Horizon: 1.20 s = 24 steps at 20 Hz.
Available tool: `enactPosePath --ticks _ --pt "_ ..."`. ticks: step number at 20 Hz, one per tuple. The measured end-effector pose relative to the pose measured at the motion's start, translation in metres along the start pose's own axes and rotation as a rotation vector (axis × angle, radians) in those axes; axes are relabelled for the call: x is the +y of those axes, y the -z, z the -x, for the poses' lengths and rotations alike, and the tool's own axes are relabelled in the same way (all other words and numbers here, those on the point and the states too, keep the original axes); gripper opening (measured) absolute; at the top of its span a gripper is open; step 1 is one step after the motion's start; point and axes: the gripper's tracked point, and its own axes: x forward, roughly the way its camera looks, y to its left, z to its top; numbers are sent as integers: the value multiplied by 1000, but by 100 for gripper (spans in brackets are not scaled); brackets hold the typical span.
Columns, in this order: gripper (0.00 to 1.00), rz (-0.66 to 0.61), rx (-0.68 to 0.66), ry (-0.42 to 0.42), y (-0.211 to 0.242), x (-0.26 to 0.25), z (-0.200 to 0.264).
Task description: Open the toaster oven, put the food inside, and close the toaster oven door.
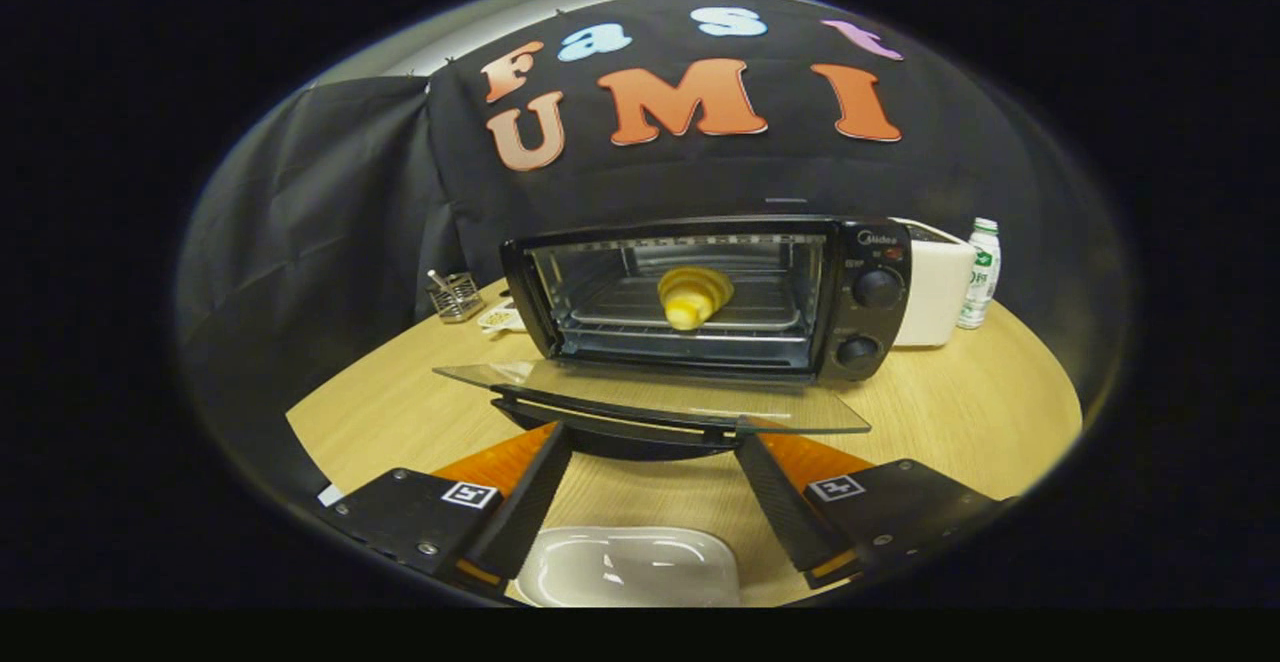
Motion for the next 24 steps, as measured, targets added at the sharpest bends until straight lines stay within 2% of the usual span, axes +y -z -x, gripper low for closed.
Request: enactPosePath --ticks 8,14,16,18,21,24 --pt "100 -90 -127 -16 -62 -4 -19" --pt "100 -95 -190 46 -103 -15 -46" --pt "100 -82 -203 75 -110 -20 -57" --pt "100 -15 -149 115 -99 -21 -69" --pt "98 55 -108 131 -85 -12 -84" --pt "99 58 -150 132 -98 -6 -78"
